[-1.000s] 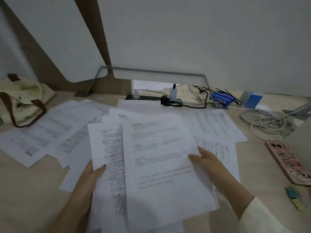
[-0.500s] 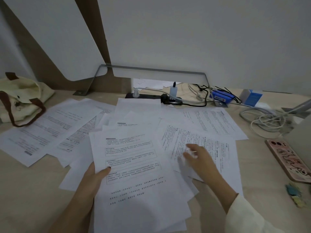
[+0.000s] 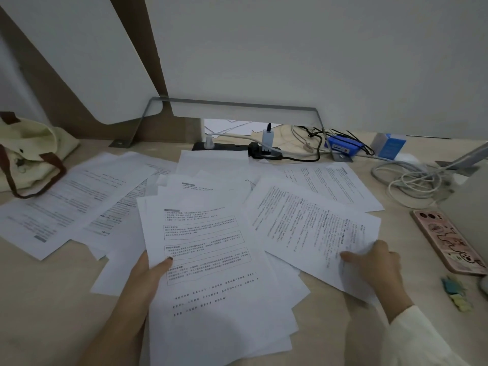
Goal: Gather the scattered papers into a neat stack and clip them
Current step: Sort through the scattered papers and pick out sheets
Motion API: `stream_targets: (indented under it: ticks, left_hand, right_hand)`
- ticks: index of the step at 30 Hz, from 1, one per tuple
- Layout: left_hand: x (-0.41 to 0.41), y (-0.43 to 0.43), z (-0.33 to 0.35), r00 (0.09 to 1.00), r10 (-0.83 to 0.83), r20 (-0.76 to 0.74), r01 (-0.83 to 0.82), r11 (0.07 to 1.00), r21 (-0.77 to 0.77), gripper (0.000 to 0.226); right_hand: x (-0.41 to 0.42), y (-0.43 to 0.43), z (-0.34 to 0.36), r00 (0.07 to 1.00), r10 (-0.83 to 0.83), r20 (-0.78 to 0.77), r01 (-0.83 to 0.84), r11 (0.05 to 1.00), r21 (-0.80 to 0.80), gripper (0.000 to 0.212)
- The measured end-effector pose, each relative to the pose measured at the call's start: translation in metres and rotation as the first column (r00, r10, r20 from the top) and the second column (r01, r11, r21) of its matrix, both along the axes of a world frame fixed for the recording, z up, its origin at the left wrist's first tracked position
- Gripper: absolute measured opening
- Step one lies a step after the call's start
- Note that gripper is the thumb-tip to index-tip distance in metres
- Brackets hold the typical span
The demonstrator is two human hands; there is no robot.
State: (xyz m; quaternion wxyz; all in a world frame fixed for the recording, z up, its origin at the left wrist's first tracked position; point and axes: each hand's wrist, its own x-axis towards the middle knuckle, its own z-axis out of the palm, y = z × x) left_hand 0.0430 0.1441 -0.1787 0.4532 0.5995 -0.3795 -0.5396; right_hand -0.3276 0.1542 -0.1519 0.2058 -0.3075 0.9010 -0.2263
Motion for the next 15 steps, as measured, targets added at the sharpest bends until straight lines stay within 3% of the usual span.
stream_targets:
  ticks: [3, 6, 8, 11, 12, 14, 15]
  left_hand:
    - [0.001, 0.002, 0.003, 1.000, -0.016, -0.015, 0.016, 1.000, 0.003, 0.042]
    - [0.000, 0.002, 0.005, 0.999, -0.023, -0.026, 0.023, 1.000, 0.006, 0.041]
    - [0.000, 0.002, 0.004, 0.999, -0.019, -0.032, 0.020, 1.000, 0.012, 0.041]
    - [0.001, 0.001, 0.004, 0.999, -0.014, -0.039, 0.015, 1.000, 0.019, 0.040]
    - [0.001, 0.001, 0.003, 0.999, -0.015, -0.043, 0.016, 1.000, 0.022, 0.040]
    - [0.000, 0.001, 0.003, 0.999, -0.016, -0.044, 0.017, 1.000, 0.025, 0.039]
    - [0.000, 0.001, 0.003, 0.999, -0.015, -0.043, 0.016, 1.000, 0.025, 0.039]
  right_hand:
    - [-0.006, 0.002, -0.005, 0.996, -0.020, 0.087, 0.025, 0.998, -0.061, 0.060]
    - [-0.012, 0.005, -0.001, 0.962, -0.048, 0.269, 0.121, 0.958, -0.259, 0.041]
    - [-0.015, 0.009, 0.005, 0.860, -0.074, 0.505, 0.296, 0.878, -0.376, 0.032]
    - [-0.015, 0.019, 0.014, 0.659, -0.054, 0.750, 0.523, 0.749, -0.405, 0.015]
    - [-0.016, 0.025, 0.016, 0.694, -0.008, 0.720, 0.472, 0.760, -0.447, 0.013]
    - [-0.012, 0.033, 0.020, 0.820, 0.144, 0.554, 0.198, 0.837, -0.511, 0.022]
    - [-0.004, 0.032, 0.021, 0.815, 0.169, 0.554, 0.164, 0.850, -0.501, 0.025]
